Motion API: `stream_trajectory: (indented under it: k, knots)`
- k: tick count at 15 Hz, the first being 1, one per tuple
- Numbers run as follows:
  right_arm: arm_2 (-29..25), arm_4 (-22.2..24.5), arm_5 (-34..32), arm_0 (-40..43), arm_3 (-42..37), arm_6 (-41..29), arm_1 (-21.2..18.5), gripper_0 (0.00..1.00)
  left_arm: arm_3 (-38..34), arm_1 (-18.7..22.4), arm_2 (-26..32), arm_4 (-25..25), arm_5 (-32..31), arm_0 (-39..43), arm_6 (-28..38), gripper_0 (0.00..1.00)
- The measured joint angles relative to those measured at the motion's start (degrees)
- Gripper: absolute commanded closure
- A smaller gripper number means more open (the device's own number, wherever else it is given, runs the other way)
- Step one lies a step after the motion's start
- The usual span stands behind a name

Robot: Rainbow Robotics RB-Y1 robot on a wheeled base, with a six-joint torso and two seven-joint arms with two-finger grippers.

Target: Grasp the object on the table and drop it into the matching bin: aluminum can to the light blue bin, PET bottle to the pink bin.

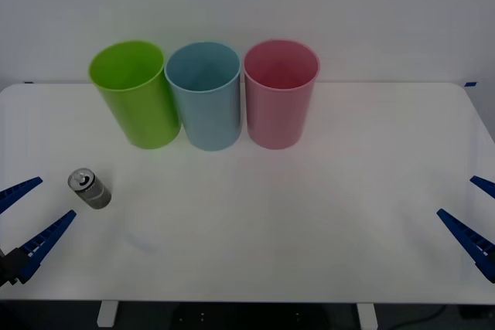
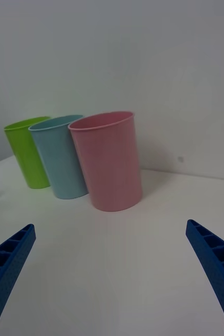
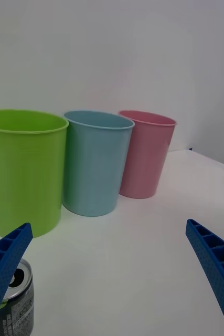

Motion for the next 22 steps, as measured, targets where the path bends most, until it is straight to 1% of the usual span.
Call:
stream_trajectory:
  k: [5,8,12,22]
  knots:
    - [0.0,0.0,0.0,0.0,0.0,0.0,0.0,0.00,0.8,-0.5,-0.1,-0.5,0.1,0.2,-0.3,0.00]
    - [0.0,0.0,0.0,0.0,0.0,0.0,0.0,0.00,0.6,0.6,-0.6,-0.3,0.2,0.2,-0.4,0.00]
    - [0.0,0.0,0.0,0.0,0.0,0.0,0.0,0.00,1.2,0.6,-0.6,-0.3,1.4,0.5,-0.5,0.00]
    - [0.0,0.0,0.0,0.0,0.0,0.0,0.0,0.00,8.9,0.6,-1.6,-1.0,6.3,0.6,-5.0,0.00]
